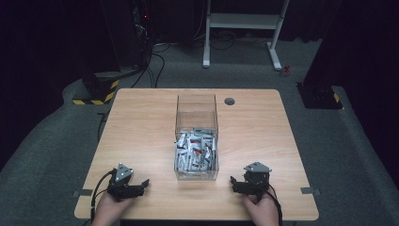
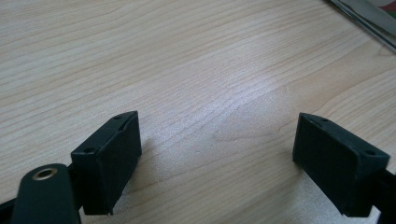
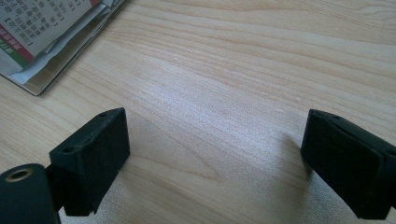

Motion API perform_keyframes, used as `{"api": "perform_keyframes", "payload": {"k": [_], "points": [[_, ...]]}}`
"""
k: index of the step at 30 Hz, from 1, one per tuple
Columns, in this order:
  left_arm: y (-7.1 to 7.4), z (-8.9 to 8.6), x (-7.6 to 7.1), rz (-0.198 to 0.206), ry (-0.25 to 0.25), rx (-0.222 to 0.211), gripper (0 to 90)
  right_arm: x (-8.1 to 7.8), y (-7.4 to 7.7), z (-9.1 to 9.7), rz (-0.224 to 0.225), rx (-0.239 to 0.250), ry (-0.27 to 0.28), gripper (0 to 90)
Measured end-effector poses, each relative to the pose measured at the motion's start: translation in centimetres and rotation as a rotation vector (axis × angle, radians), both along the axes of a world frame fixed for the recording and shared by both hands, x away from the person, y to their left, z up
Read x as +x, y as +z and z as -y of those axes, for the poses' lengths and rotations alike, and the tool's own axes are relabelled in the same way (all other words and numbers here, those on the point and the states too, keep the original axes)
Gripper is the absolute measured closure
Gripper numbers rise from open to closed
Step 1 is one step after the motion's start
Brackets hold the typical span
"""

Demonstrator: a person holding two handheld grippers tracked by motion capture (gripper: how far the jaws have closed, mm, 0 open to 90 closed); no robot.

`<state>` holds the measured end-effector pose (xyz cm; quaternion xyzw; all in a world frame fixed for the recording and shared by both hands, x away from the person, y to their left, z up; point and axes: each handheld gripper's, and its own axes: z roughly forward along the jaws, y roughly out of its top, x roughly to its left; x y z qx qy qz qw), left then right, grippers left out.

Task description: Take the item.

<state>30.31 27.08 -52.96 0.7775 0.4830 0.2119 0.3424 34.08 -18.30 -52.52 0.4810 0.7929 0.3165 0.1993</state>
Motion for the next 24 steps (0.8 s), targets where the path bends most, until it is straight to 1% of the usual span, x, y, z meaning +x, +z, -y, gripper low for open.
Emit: {"api": "perform_keyframes", "payload": {"k": [16, 22, 24], "points": [[-0.01, 0.01, -0.09, -0.002, 0.008, -0.003, 15.3, -0.08, 0.0, 0.01, -0.001, 0.001, 0.004, 7.8], [0.04, 0.03, -0.1, -0.006, 0.01, 0.001, 15.5, -0.09, 0.0, 0.01, -0.001, 0.001, 0.006, 7.8], [0.1, 0.0, -0.08, -0.01, 0.004, 0.005, 15.7, -0.08, 0.0, 0.02, -0.001, 0.001, 0.006, 7.8]]}}
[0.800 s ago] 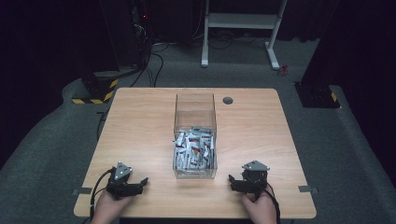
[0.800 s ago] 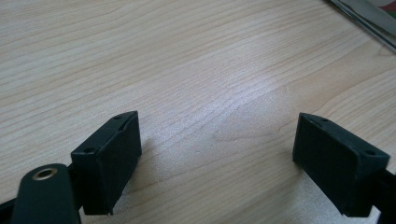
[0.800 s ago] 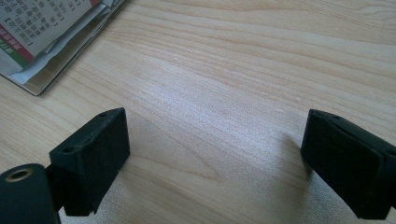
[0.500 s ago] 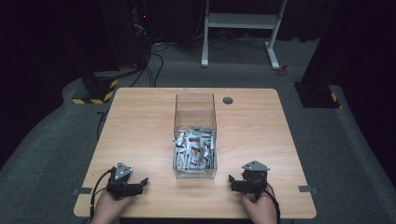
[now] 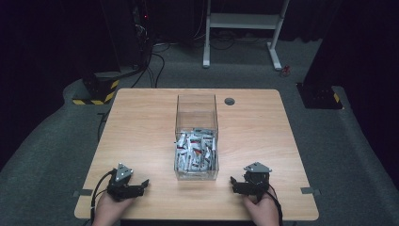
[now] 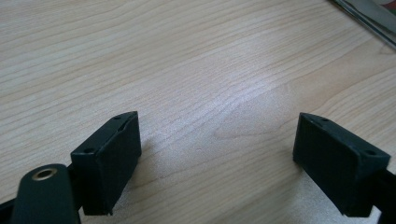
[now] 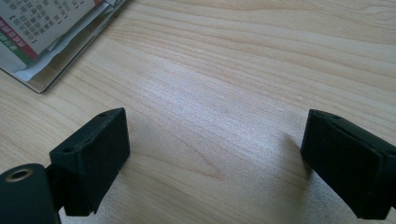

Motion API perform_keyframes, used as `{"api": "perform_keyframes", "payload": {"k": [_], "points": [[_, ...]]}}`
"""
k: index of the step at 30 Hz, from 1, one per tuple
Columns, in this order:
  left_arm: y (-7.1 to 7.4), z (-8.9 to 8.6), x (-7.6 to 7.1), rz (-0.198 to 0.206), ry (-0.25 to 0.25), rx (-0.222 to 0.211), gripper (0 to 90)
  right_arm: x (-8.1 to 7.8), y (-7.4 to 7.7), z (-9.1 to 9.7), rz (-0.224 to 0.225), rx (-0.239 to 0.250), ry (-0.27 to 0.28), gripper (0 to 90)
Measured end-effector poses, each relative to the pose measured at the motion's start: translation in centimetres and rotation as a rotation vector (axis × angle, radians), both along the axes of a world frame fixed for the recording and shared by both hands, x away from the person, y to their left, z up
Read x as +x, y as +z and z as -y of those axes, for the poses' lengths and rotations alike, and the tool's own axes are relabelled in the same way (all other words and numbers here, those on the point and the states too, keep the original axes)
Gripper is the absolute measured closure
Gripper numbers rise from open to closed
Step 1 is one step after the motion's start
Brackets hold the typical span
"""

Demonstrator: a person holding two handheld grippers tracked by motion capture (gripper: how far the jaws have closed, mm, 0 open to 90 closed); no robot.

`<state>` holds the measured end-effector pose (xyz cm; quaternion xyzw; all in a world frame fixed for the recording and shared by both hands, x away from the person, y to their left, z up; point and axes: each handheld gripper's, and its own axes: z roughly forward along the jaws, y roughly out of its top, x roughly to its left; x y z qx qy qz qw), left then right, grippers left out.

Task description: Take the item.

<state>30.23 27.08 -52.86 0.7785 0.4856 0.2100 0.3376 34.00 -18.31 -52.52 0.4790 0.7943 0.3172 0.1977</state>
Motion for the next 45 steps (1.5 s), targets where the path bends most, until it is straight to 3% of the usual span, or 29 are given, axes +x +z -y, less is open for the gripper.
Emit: {"api": "perform_keyframes", "payload": {"k": [8, 20, 33, 45], "points": [[0.3, 0.2, 0.0, -0.027, -0.022, 0.017, 16.2, 0.0, 0.0, 0.0, 0.001, 0.0, 0.004, 7.8], [1.5, -0.1, -0.7, 0.067, -0.031, -0.067, 19.7, 0.0, 0.0, -0.1, 0.0, 0.002, 0.007, 7.8], [2.2, -0.3, -1.1, 0.126, -0.014, -0.102, 19.8, 0.0, 0.0, -0.1, -0.001, 0.002, 0.013, 7.9], [2.8, 0.7, -1.1, 0.094, -0.078, -0.096, 21.0, 0.0, 0.0, 0.0, -0.001, 0.0, 0.015, 7.9]]}}
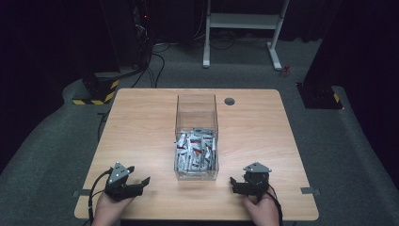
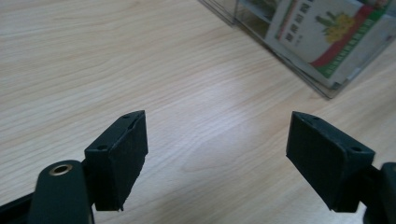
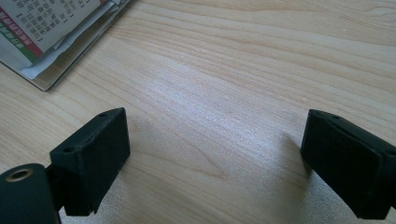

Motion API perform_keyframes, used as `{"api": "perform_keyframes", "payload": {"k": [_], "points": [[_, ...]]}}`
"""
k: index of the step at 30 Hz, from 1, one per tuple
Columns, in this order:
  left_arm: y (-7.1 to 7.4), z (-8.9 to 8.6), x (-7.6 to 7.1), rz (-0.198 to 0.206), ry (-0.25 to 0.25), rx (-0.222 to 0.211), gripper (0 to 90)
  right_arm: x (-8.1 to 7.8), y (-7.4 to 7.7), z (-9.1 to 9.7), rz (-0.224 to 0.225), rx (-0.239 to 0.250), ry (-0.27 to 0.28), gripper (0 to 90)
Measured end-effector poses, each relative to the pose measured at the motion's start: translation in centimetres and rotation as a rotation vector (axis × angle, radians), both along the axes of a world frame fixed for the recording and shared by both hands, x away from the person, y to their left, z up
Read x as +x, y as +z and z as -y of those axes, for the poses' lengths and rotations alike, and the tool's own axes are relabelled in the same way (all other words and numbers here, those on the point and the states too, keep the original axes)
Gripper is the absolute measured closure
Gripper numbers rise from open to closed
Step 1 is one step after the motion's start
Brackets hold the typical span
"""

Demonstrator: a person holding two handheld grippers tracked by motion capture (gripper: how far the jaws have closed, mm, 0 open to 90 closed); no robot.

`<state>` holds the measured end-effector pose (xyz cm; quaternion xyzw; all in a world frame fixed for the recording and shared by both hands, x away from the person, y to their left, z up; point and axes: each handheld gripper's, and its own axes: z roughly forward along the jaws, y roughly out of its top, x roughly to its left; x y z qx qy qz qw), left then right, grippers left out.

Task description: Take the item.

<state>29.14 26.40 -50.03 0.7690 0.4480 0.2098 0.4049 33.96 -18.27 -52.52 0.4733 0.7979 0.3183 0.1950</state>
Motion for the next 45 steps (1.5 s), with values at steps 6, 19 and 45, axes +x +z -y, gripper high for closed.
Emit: {"api": "perform_keyframes", "payload": {"k": [6, 19, 45], "points": [[1.1, 1.0, -0.2, 0.019, -0.016, -0.008, 20.9, 0.0, 0.0, 0.0, 0.001, -0.001, 0.002, 7.9], [3.2, 2.4, 0.4, 0.048, -0.047, -0.041, 20.6, 0.0, 0.0, 0.0, 0.003, -0.001, 0.008, 7.9], [5.8, 6.4, 1.5, 0.081, -0.142, -0.046, 22.1, -0.1, 0.0, 0.0, 0.0, 0.001, 0.015, 7.9]]}}
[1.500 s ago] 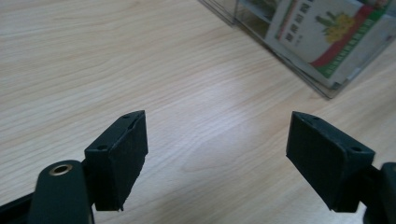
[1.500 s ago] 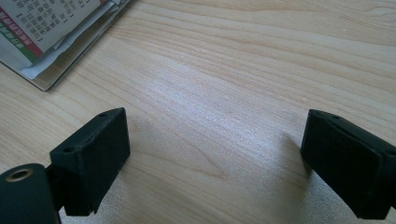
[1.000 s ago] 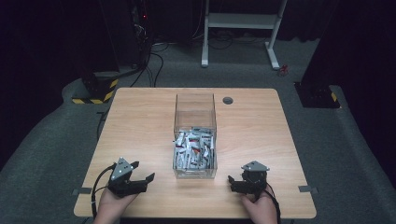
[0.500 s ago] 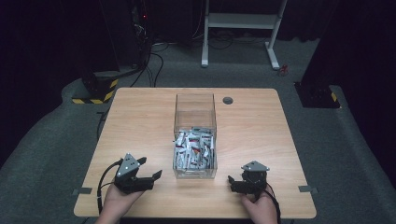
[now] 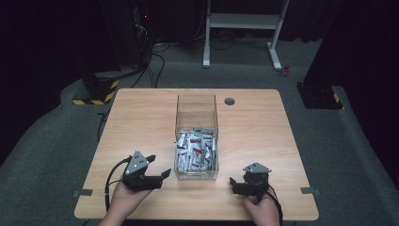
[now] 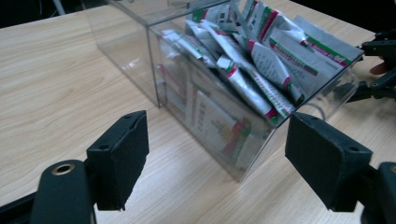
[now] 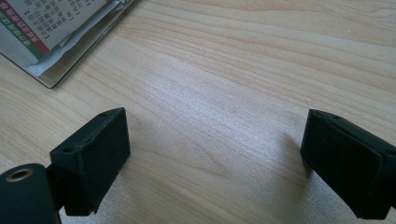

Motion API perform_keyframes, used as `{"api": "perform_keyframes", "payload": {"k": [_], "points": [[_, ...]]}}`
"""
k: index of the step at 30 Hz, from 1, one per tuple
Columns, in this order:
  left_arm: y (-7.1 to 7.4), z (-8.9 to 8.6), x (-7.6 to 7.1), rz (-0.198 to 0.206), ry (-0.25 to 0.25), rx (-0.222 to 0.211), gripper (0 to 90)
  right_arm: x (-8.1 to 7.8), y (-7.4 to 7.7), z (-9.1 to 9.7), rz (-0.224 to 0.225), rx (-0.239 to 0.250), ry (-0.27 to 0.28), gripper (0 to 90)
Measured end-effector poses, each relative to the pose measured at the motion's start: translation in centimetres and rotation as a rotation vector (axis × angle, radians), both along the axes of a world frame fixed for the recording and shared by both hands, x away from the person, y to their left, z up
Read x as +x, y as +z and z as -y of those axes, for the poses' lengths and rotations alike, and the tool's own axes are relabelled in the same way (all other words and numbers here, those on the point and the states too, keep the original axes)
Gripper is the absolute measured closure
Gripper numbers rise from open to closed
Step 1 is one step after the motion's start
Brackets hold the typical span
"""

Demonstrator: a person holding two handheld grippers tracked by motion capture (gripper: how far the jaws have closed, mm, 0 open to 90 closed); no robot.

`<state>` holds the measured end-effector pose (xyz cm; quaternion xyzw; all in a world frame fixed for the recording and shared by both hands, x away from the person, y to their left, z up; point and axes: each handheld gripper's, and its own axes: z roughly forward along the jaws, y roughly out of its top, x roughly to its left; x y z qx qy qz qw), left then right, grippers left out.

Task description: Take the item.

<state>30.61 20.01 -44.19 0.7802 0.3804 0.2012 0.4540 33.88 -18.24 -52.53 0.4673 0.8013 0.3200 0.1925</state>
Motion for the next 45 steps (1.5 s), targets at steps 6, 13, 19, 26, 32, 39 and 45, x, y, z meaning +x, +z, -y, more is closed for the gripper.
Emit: {"api": "perform_keyframes", "payload": {"k": [6, 13, 19, 26, 32, 39, 45], "points": [[0.5, 1.2, 0.3, 0.003, -0.026, 0.0, 22.5, 0.0, 0.0, 0.0, -0.002, 0.001, 0.0, 7.9], [0.9, 2.4, 0.6, 0.006, -0.052, 0.009, 22.8, 0.0, 0.0, 0.0, 0.0, 0.0, 0.003, 7.9], [1.1, 3.3, 0.9, 0.007, -0.069, 0.011, 23.4, 0.0, 0.0, 0.0, 0.0, -0.001, 0.006, 7.9], [1.3, 4.3, 1.2, 0.001, -0.091, 0.012, 24.0, 0.0, 0.0, 0.0, 0.0, -0.001, 0.008, 7.9], [1.2, 5.1, 1.6, -0.009, -0.107, 0.011, 25.5, 0.0, 0.0, 0.0, 0.0, -0.001, 0.009, 7.9], [1.0, 6.0, 2.2, -0.022, -0.119, 0.003, 26.0, 0.0, 0.0, 0.0, 0.0, -0.001, 0.01, 7.9], [1.0, 6.7, 2.7, -0.029, -0.129, 0.006, 26.7, 0.0, 0.0, 0.0, 0.0, -0.001, 0.011, 7.9]]}}
